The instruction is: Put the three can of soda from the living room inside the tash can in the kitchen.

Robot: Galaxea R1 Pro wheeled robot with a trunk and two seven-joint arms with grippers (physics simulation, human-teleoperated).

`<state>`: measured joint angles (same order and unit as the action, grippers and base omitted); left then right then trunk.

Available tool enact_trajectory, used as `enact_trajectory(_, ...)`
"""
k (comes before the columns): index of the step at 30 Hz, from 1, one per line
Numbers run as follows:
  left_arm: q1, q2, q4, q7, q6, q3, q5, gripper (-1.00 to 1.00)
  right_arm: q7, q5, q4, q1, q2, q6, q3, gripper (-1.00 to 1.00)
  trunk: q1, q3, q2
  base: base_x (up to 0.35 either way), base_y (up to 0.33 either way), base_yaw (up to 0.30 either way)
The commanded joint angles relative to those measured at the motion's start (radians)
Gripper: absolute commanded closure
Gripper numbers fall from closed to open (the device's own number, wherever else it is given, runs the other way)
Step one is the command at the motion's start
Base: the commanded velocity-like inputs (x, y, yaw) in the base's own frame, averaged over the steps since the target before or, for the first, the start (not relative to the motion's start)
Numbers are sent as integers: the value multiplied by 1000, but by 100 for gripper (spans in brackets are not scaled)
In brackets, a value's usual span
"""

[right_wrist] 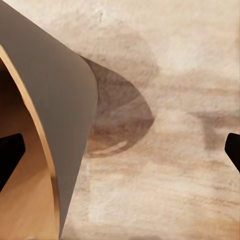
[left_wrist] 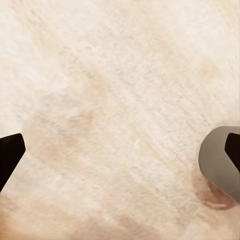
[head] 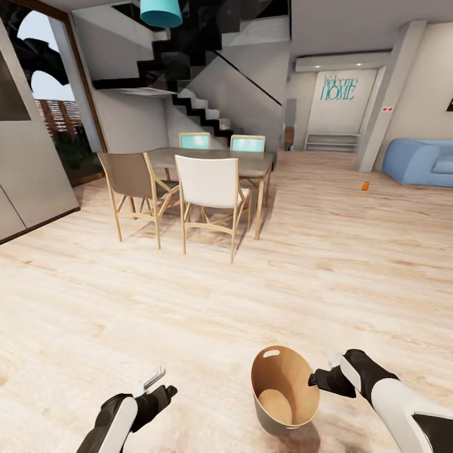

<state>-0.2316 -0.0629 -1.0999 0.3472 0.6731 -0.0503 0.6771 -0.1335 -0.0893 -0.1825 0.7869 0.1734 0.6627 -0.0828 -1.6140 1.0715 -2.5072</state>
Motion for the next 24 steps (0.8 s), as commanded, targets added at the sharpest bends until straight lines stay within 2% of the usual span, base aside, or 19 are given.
enact_trajectory(1, 0, 0, 0, 0, -1, 0, 0, -100, 0, 0, 0, 0, 0, 0, 0, -100, 0, 0, 0, 0, 0, 0)
enact_trajectory(6, 2, 8, 1, -3, -7, -1, -1, -100, 0, 0, 0, 0, 0, 0, 0, -100, 0, 0, 0, 0, 0, 0)
enact_trajectory(8, 4, 23, 4, -6, -10, 1, 0, -100, 0, 0, 0, 0, 0, -1, 0, -100, 0, 0, 0, 0, 0, 0)
enact_trajectory(12, 6, 37, 26, -7, -39, 4, 1, -100, 0, 0, 0, 0, 0, -12, 0, -100, 0, 0, 0, 33, 20, 0)
enact_trajectory(18, 7, 42, 49, -9, -62, 9, 3, -100, 0, 0, 0, 0, 0, -20, 0, -100, 0, 0, 0, 121, 83, 0)
enact_trajectory(24, 6, 35, 53, -5, -64, 7, 10, -100, 0, 0, 0, 0, 1, -21, 0, -100, 0, 0, 0, 21, 15, 0)
